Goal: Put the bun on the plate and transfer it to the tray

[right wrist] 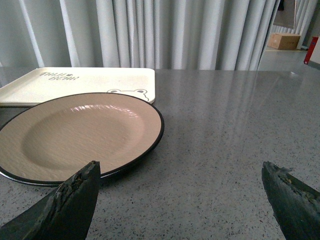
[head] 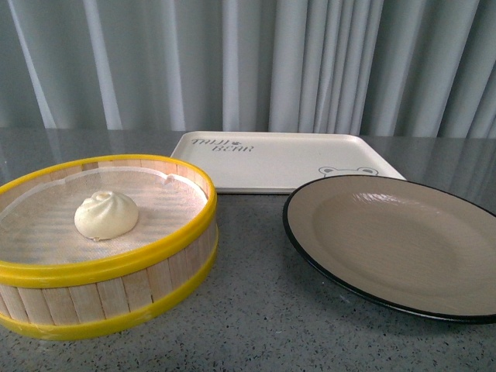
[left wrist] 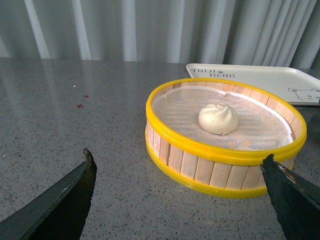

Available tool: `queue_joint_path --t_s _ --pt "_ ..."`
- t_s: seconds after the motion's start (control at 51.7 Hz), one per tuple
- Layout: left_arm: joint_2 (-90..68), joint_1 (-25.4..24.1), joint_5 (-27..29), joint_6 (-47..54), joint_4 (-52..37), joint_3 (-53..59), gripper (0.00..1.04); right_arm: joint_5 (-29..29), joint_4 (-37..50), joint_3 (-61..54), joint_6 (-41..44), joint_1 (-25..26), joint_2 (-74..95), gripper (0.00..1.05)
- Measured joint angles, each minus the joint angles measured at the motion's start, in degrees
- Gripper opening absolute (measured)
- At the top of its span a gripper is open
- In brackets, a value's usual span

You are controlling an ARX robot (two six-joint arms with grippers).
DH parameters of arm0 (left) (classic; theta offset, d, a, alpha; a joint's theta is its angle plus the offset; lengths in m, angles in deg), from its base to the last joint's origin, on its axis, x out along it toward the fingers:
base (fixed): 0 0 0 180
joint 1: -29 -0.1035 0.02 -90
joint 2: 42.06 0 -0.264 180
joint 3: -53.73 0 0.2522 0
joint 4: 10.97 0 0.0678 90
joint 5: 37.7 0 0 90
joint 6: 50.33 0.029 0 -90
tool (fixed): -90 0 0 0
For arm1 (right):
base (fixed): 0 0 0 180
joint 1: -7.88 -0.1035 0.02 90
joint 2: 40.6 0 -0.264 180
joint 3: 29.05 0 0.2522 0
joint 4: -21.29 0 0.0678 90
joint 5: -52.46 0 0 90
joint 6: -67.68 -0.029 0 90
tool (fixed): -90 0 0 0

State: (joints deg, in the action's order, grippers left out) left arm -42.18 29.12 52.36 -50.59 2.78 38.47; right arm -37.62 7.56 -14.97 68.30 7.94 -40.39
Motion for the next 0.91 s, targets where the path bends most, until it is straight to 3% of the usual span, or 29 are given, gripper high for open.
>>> queue_joint_path --t_s 0.793,0.851,0.909 --pt "0.0 0.0 0.0 0.0 0.0 0.0 0.98 0.0 0.0 0.0 0.0 0.0 0.0 0.96" --pt "-1.2 1.4 3.7 -2.8 2.3 -0.7 0.98 0.0 0.0 0.0 0.0 0.0 0.0 0.96" --pt "-6.3 5.8 12.4 -8.9 5.0 -2.6 0.98 0.0 0.0 0.0 0.0 0.0 0.0 0.96"
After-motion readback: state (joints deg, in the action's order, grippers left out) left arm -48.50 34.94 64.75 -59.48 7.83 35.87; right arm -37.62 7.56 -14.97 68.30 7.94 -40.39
